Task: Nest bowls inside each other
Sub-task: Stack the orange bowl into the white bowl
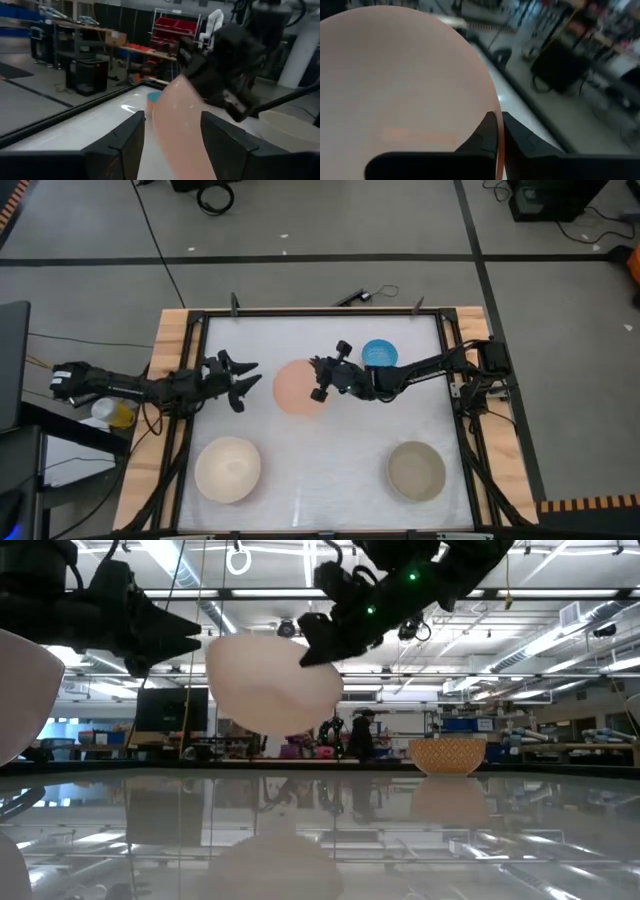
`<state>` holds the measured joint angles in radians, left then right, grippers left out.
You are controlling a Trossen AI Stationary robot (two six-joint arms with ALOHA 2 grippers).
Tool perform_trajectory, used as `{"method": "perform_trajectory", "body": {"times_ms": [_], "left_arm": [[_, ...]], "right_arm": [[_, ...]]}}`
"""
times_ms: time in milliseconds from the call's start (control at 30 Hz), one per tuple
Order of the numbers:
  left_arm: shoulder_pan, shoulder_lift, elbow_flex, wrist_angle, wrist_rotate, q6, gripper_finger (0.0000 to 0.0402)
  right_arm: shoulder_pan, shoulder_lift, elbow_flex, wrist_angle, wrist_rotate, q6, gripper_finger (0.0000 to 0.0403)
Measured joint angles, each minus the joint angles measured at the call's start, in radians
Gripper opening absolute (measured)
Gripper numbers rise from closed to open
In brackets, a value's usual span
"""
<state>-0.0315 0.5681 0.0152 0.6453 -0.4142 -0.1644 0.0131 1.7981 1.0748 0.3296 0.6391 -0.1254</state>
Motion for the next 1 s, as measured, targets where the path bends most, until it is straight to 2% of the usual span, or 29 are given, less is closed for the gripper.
{"method": "perform_trajectory", "body": {"times_ms": [133, 367, 567, 667, 800, 1000], "left_arm": [[-0.002, 0.01, 0.034, 0.017, -0.007, 0.028, 0.0197], [-0.052, 0.005, 0.131, -0.01, -0.009, 0.144, 0.0197], [-0.079, -0.005, 0.217, -0.111, 0.018, 0.185, 0.0197], [-0.081, -0.015, 0.229, -0.142, -0.017, 0.199, 0.0197], [-0.082, -0.049, 0.254, -0.136, -0.09, 0.22, 0.0197], [-0.082, -0.105, 0.29, -0.24, -0.187, 0.319, 0.0197]], "right_arm": [[-0.025, 0.0, 0.017, 0.115, -0.069, -0.057, 0.0013], [-0.098, 0.022, 0.12, 0.095, -0.278, 0.071, 0.0012], [-0.05, 0.17, 0.274, 0.016, -0.399, 0.158, 0.0012], [-0.006, 0.237, 0.359, -0.053, -0.451, 0.173, 0.0012], [0.032, 0.306, 0.47, -0.051, -0.523, 0.179, 0.0012], [0.069, 0.425, 0.674, -0.074, -0.581, 0.159, 0.0012]]}}
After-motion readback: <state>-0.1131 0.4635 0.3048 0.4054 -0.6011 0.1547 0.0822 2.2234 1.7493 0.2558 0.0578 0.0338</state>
